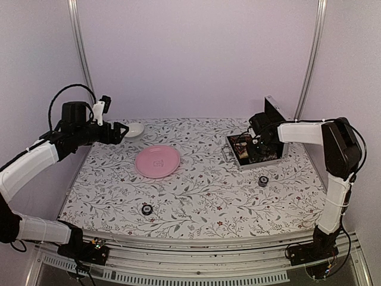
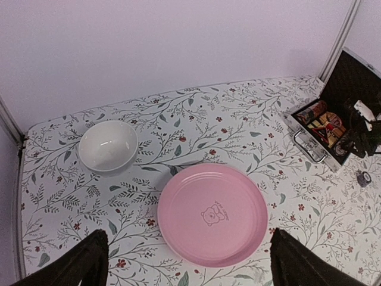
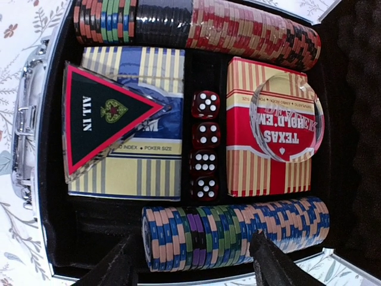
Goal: Pack up texas hold em set
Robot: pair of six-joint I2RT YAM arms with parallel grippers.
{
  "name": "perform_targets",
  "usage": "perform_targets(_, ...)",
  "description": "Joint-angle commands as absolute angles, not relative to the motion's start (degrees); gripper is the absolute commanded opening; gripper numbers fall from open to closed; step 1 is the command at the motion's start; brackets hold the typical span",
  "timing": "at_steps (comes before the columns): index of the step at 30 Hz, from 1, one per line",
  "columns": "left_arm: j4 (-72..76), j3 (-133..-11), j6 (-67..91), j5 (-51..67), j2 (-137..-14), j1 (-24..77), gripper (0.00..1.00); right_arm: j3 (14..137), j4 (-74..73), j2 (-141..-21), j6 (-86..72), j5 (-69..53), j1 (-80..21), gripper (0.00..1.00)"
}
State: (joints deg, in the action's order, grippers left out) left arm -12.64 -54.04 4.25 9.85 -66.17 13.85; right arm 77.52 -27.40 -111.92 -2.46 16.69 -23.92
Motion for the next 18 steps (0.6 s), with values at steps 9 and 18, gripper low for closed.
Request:
perform_targets(9,-22.84,-54.27,8.21,-3.92,-70.24,27.09,0.86,77.79,-29.44,-98.15,-5.71,4.68,-23.93,0.69)
perform_targets(18,-36.06,-50.51,26.55,-5.61,-74.06,43.57,0.80,69.08,-26.23,-88.31,-10.46,-0.25,-27.81,0.71)
